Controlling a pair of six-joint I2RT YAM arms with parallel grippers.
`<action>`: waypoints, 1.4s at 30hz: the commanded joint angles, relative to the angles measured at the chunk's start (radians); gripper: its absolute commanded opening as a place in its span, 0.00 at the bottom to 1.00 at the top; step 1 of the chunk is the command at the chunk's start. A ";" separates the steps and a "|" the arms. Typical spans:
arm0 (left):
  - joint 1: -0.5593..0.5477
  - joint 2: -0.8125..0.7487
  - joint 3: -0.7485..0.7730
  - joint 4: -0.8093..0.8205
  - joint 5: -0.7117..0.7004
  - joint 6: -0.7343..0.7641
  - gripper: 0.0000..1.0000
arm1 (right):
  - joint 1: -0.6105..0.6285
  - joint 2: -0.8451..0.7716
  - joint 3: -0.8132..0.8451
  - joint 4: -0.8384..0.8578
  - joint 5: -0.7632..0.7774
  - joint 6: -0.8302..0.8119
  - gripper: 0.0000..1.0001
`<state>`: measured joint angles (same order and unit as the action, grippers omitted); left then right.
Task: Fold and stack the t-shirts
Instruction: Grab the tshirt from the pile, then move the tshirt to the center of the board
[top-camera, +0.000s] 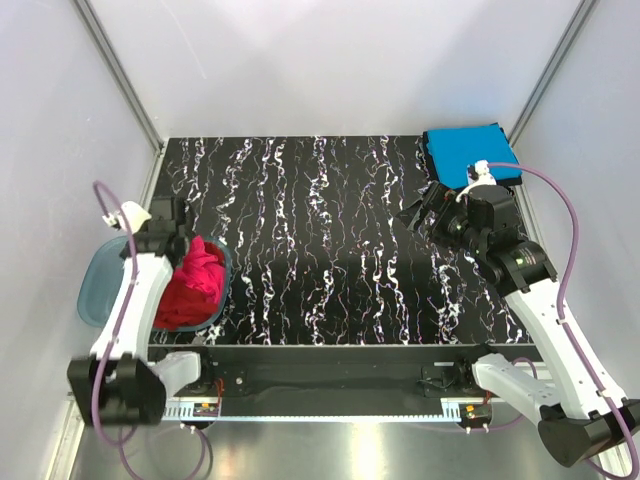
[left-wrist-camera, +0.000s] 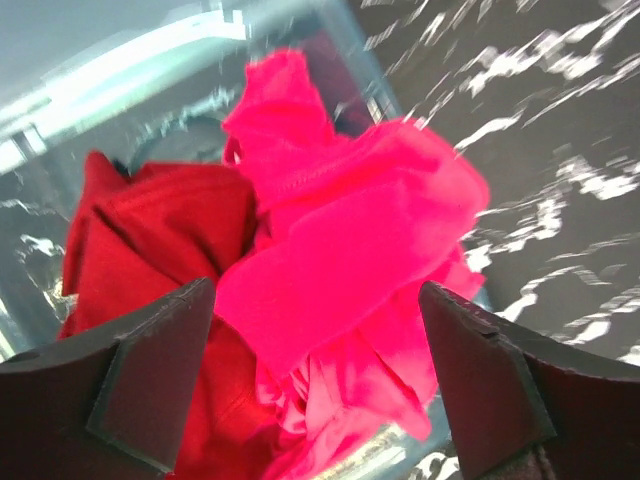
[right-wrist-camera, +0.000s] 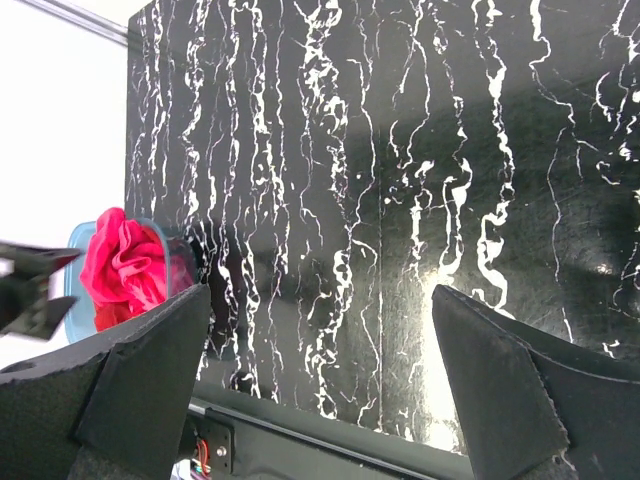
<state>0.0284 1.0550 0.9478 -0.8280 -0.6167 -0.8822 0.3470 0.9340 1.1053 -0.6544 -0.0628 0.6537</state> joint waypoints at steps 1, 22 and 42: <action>0.010 0.120 -0.030 0.064 0.037 -0.035 0.86 | 0.006 -0.009 0.010 0.039 -0.051 0.012 1.00; -0.099 -0.014 0.690 0.890 0.957 -0.062 0.00 | 0.006 -0.089 0.054 0.042 -0.065 -0.034 1.00; -0.446 -0.182 -0.302 0.506 0.836 0.205 0.61 | 0.006 0.004 -0.215 0.042 0.036 0.086 0.90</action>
<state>-0.4133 1.0023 0.5716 -0.2722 0.3443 -0.7921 0.3470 0.8566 0.9981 -0.6468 -0.0208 0.6910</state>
